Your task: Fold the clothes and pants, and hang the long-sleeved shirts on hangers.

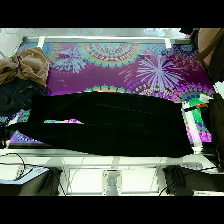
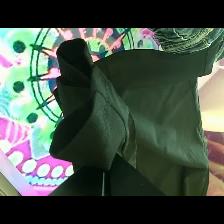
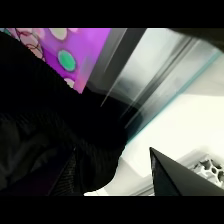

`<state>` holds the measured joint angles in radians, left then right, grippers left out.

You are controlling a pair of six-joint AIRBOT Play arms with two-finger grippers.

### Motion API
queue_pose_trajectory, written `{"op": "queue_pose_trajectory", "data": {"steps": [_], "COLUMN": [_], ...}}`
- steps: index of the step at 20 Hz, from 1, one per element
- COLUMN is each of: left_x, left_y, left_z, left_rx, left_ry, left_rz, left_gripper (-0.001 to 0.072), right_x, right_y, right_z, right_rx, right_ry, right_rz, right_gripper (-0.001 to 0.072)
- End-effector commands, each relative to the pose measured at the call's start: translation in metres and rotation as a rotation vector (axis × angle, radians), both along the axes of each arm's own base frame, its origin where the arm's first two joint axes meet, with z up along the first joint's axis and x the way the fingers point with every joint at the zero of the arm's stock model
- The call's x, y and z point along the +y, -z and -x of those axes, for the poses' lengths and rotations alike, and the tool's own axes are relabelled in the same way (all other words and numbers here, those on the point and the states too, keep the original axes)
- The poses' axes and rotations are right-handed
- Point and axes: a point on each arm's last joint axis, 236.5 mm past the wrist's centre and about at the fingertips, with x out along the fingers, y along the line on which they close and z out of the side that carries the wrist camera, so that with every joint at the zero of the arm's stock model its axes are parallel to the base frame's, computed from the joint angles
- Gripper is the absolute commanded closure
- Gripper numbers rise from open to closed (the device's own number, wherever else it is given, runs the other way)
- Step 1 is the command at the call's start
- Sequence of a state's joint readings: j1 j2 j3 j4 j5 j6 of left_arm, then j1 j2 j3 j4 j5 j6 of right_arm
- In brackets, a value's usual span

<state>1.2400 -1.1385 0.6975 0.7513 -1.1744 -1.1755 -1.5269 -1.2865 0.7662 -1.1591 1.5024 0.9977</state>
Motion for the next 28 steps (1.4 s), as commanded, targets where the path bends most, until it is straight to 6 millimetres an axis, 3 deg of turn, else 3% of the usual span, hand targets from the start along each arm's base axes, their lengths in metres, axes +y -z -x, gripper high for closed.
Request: {"op": "queue_pose_trajectory", "data": {"steps": [1, 6, 10, 20, 26, 28], "left_x": [0.0, 0.0, -0.003, -0.004, -0.005, -0.006], "left_y": [-0.001, -0.001, -0.002, 0.0, 0.0, -0.001], "left_z": [0.0, 0.0, 0.0, 0.002, 0.002, 0.001], "left_rx": [0.0, 0.0, -0.001, 0.006, 0.006, 0.004], "left_ry": [-0.005, -0.005, 0.004, 0.01, 0.011, 0.016], "left_rz": [0.0, 0.0, 0.011, 0.012, 0.014, 0.02], "left_gripper": [0.0699, 0.07, 0.07, 0.0699, 0.0699, 0.0699], "right_x": [0.008, 0.021, 0.042, 0.052, 0.022, 0.018], "right_y": [0.005, 0.013, 0.03, 0.042, 0.029, 0.033], "right_z": [-0.001, -0.017, -0.027, -0.021, -0.024, -0.025], "right_rx": [-0.006, -0.01, 0.008, 0.036, 0.033, 0.039], "right_ry": [-0.006, -0.097, -0.173, -0.191, -0.21, -0.197], "right_rz": [-0.03, -0.036, -0.088, -0.107, -0.032, -0.013], "right_gripper": [0.0236, 0.0237, 0.0237, 0.0275, 0.0272, 0.026]}}
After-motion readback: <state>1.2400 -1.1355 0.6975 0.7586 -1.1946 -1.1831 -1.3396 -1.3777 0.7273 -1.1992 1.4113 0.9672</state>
